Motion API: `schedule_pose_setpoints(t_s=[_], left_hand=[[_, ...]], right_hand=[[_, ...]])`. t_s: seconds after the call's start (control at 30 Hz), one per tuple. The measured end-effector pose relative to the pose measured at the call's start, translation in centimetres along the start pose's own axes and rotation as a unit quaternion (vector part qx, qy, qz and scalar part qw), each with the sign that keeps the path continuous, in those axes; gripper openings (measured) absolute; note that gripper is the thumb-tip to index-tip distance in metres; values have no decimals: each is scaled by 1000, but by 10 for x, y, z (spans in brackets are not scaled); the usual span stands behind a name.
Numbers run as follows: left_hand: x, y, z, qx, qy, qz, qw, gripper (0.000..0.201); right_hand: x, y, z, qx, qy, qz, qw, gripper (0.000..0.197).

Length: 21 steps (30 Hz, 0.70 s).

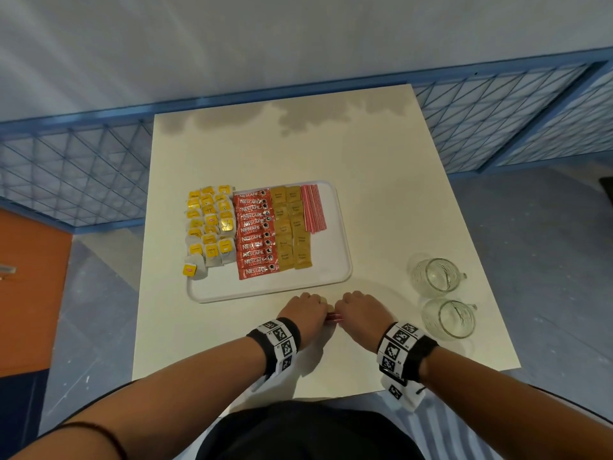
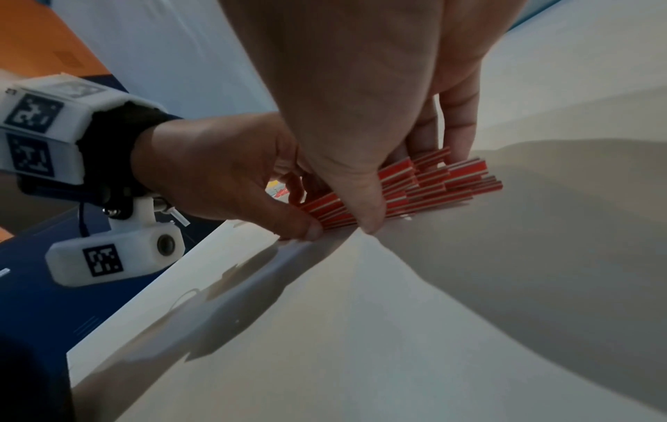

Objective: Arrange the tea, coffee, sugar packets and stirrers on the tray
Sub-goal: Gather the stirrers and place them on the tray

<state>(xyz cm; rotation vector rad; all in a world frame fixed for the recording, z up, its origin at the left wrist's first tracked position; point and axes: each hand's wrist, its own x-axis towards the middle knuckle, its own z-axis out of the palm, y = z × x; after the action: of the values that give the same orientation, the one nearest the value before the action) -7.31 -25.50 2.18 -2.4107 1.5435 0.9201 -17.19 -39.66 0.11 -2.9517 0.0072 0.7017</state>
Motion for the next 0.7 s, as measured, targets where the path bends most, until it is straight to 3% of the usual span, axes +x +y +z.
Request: schedule_pose_setpoints(t_s=[0.23, 0.33, 0.43, 0.57, 0.63, 0.7], left_hand=[[6, 7, -1, -6, -27, -24, 999, 33], [7, 9, 0, -12, -31, -23, 999, 33], [9, 8, 4, -21, -40, -26, 999, 28], [9, 7, 12, -38, -38, -37, 998, 27], [9, 7, 16, -25, -35, -39, 998, 28], [9, 6, 17, -14, -32, -39, 999, 31]], right_hand=[[6, -1, 1, -5, -21, -12, 1000, 30], [5, -5, -6, -20, -17, -33, 999, 6], [6, -6, -2, -12, -27, -28, 999, 21], [4, -7, -3, -29, -33, -27, 999, 6], [5, -4, 4, -32, -48, -26, 998, 25], [6, -3, 6, -34, -56, -26, 998, 30]])
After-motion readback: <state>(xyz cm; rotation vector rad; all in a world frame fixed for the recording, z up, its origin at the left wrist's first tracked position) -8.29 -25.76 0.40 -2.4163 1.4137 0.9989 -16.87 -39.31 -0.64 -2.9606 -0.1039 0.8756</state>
